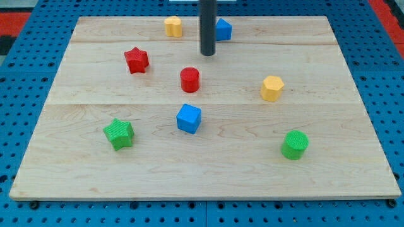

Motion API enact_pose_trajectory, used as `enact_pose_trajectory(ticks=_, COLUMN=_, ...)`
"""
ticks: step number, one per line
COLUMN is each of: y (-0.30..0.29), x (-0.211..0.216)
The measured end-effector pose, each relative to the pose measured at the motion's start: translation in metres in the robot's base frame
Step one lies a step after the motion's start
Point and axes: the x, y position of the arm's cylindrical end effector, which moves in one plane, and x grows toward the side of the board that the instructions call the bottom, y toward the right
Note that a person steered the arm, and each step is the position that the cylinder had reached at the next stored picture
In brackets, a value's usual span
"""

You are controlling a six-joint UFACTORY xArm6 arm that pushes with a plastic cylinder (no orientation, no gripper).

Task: Move blue triangle to the right of yellow heart

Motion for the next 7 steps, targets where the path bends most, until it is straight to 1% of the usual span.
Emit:
enact_pose_trajectory(ticks=1, y=0.031, x=-0.014)
enact_pose_trajectory(ticks=2, y=0.048, x=-0.039)
enact_pose_trajectory(ticks=3, y=0.041, x=-0.065)
enact_pose_trajectory(ticks=4, y=0.048, x=-0.066)
enact_pose_trajectory(ticks=5, y=0.038, x=-0.06)
enact_pose_trajectory(ticks=6, y=0.013, x=-0.079)
enact_pose_trajectory(ticks=7, y=0.037, x=-0.076)
